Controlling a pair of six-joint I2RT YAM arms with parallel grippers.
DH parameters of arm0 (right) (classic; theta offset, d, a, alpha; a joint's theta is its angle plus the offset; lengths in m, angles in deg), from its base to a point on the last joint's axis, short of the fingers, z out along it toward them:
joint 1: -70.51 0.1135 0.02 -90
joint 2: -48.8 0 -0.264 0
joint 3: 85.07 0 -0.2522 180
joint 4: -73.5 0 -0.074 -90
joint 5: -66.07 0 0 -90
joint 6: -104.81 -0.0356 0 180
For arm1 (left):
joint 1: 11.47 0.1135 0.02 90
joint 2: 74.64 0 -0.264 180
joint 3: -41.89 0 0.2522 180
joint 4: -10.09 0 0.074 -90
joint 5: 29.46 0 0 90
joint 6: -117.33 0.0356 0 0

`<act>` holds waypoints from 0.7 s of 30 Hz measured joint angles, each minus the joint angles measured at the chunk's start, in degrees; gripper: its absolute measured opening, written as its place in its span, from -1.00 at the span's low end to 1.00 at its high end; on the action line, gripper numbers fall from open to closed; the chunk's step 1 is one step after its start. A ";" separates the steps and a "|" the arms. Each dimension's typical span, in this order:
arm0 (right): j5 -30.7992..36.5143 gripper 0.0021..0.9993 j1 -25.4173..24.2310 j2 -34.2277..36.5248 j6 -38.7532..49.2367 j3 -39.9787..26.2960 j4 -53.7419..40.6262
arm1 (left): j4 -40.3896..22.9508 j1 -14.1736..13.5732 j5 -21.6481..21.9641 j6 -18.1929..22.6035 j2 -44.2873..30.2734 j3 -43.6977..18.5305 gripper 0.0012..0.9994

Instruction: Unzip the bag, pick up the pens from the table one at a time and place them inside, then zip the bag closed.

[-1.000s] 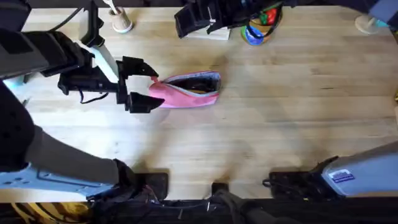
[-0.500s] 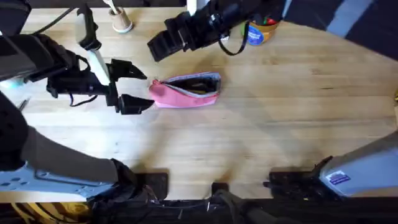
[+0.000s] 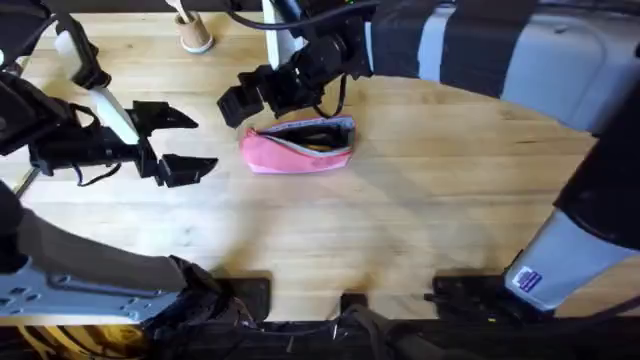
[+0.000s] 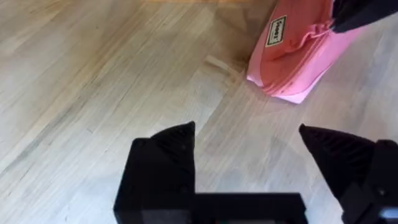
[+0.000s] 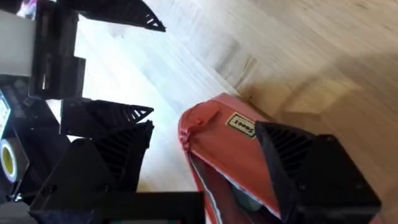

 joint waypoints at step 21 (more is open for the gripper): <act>-7.80 0.37 3.61 2.72 -5.41 0.00 0.96 | 0.04 0.21 0.04 3.01 0.00 0.00 0.99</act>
